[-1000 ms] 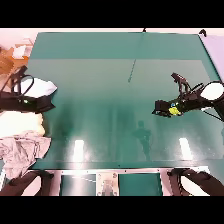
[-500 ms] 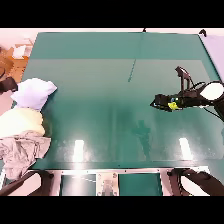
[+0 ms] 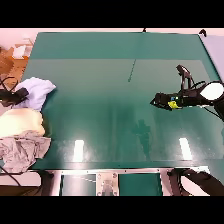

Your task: Fold the shirts.

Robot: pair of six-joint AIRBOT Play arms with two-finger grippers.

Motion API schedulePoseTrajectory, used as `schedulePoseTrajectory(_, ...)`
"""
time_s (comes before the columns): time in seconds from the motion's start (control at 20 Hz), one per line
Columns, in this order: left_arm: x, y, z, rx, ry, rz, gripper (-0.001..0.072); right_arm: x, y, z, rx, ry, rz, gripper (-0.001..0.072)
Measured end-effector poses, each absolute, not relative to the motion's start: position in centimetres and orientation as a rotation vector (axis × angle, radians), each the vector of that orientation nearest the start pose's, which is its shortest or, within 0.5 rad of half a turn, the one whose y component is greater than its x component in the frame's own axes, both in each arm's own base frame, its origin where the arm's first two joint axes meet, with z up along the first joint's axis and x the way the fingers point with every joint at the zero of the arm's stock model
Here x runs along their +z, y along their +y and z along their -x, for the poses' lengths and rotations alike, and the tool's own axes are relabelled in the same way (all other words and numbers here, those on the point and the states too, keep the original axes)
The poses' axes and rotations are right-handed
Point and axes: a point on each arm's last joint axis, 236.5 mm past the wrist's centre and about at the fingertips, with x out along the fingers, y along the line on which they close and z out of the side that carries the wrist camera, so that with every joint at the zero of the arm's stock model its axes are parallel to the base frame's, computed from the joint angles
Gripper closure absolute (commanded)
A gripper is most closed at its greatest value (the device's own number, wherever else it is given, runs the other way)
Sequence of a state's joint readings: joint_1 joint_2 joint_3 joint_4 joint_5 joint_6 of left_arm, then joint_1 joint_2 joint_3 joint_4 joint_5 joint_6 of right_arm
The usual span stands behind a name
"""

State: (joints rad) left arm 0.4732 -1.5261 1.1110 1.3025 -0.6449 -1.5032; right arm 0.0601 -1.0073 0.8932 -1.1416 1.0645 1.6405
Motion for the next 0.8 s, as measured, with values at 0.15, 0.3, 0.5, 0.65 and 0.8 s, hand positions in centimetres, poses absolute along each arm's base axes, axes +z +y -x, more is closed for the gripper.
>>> schedulePoseTrajectory(0.15,-3.4,16.8,-46.1,0.267,0.957,0.490,0.0686,3.3,10.6,-32.8,0.220,1.183,-0.431,0.0429)
schedulePoseTrajectory(0.3,4.1,12.0,-49.4,0.064,0.870,0.514,0.0687,3.4,10.4,-32.9,0.215,1.178,-0.435,0.0429)
schedulePoseTrajectory(0.5,16.8,0.1,-51.4,-0.253,0.699,0.417,0.0686,5.0,8.2,-34.1,0.168,1.140,-0.467,0.0431)
schedulePoseTrajectory(0.65,23.8,-12.2,-49.0,-0.520,0.629,0.339,0.0686,6.9,5.4,-35.1,0.115,1.099,-0.500,0.0459)
schedulePoseTrajectory(0.8,26.1,-22.9,-45.0,-0.737,0.629,0.287,0.0686,8.5,2.7,-35.5,0.061,1.070,-0.530,0.0458)
